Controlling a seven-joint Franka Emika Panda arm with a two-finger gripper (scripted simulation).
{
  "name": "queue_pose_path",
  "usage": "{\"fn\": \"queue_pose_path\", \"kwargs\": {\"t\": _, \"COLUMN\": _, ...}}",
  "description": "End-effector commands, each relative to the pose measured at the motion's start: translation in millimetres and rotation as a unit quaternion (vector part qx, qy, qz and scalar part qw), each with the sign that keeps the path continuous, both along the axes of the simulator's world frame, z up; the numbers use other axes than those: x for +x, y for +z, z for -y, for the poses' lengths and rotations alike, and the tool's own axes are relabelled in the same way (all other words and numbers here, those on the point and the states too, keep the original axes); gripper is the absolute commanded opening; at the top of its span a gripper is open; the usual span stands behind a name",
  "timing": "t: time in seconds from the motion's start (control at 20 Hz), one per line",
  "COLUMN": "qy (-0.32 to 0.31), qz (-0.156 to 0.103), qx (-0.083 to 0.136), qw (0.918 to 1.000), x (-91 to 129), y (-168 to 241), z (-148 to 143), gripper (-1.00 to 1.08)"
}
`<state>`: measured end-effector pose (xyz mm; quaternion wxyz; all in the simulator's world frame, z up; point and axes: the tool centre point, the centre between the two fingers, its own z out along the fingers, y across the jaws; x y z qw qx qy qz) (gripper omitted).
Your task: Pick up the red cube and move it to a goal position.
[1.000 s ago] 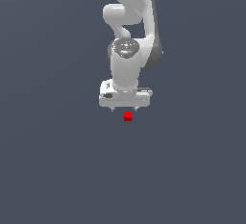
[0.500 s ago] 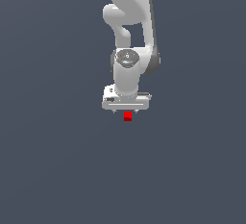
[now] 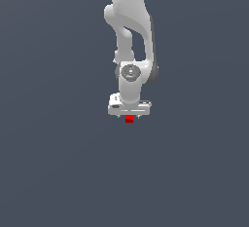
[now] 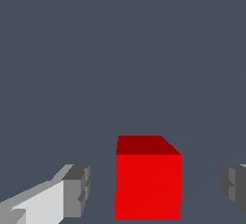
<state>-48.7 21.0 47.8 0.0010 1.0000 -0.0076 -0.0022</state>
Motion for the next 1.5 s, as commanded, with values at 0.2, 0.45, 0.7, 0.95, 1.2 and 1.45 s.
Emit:
{"fn": "queue_pose_path", "kwargs": {"t": 0.2, "qy": -0.003, "qz": 0.002, "qx": 0.001, "qw": 1.0000, "x": -6, "y": -24, "z": -4, "gripper": 1.00}}
{"fn": "queue_pose_path", "kwargs": {"t": 0.45, "qy": -0.004, "qz": 0.002, "qx": 0.001, "qw": 1.0000, "x": -7, "y": -28, "z": -4, "gripper": -1.00}}
{"fn": "queue_pose_path", "kwargs": {"t": 0.7, "qy": -0.004, "qz": 0.002, "qx": 0.001, "qw": 1.0000, "x": -7, "y": -28, "z": -4, "gripper": -1.00}}
{"fn": "queue_pose_path", "kwargs": {"t": 0.95, "qy": -0.004, "qz": 0.002, "qx": 0.001, "qw": 1.0000, "x": -7, "y": -27, "z": -4, "gripper": -1.00}}
{"fn": "queue_pose_path", "kwargs": {"t": 1.2, "qy": -0.004, "qz": 0.002, "qx": 0.001, "qw": 1.0000, "x": -2, "y": -27, "z": -10, "gripper": -1.00}}
{"fn": "queue_pose_path", "kwargs": {"t": 1.45, "qy": -0.004, "qz": 0.002, "qx": 0.001, "qw": 1.0000, "x": 11, "y": -27, "z": -26, "gripper": -1.00}}
